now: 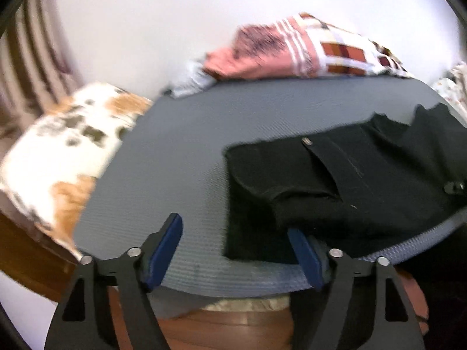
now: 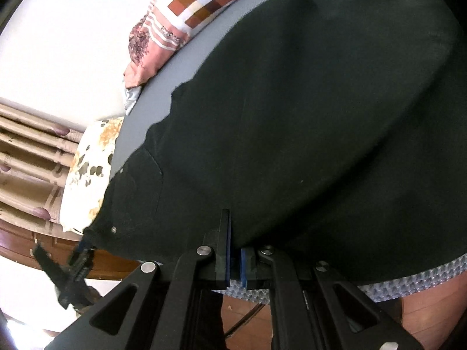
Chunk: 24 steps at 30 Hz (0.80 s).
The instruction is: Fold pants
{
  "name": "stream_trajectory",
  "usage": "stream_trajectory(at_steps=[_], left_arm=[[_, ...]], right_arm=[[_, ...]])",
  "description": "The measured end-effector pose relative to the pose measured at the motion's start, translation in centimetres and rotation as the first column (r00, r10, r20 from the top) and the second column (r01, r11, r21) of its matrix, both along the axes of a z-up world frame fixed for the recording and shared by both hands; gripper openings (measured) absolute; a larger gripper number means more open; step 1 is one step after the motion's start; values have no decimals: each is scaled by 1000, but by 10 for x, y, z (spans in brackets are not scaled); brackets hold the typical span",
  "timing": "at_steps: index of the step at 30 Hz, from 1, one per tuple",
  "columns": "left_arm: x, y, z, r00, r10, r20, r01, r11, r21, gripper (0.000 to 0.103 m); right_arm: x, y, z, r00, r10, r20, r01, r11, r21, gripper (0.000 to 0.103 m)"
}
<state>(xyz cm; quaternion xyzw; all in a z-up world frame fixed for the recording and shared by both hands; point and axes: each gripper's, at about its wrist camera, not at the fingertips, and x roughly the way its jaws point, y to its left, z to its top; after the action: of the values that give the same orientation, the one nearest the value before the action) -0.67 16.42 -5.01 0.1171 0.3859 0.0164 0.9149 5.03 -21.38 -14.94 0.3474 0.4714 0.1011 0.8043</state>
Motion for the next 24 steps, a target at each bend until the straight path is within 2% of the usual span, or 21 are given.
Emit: stream_trajectory(at_steps=[1,2,6,9,11,15,16,17,20,22,24], left_arm=[[-3,2,5,999,41,31,-42,998,36,88],[-7,4,12,996,61,64,-64,997,44,88],[-17,-1,45,985,27,169,-21,999,-37,88],[-22,-22,62,974,-82,212,104,990,-93,95],[-11,-45,49,977,-153,152,169,980,-102,96],[8,-74,3,966,-258,37,260,955,-144,94],[16,-77,-13,962,-272,-15,266,950,-165,92],[19,-83,-21,961,-273,-55,259,948,-183,89],[30,-84,-45,955,-255,-152,214,946,-243,87],[32,-81,-54,953,-240,-185,188,947,-262,87],[32,-81,-57,954,-240,-181,186,943,-274,87]], right_arm=[[0,-1,-1,1000,0,3,0,1000,8,5],[0,-2,0,1000,3,4,-3,1000,12,5],[-1,-2,-2,1000,8,14,-8,1000,28,6],[-1,-3,-3,1000,4,18,-4,999,38,6],[-2,-5,-4,1000,8,28,-10,998,64,8],[-5,-19,-7,998,-10,61,-1,986,168,10],[-6,-25,-5,997,-27,75,12,983,183,12],[-8,-35,-2,994,-49,95,29,981,193,13],[-10,-71,7,980,-131,149,98,972,213,28],[-9,-100,11,965,-197,174,152,959,240,29],[-6,-135,13,941,-278,194,221,937,270,29]])
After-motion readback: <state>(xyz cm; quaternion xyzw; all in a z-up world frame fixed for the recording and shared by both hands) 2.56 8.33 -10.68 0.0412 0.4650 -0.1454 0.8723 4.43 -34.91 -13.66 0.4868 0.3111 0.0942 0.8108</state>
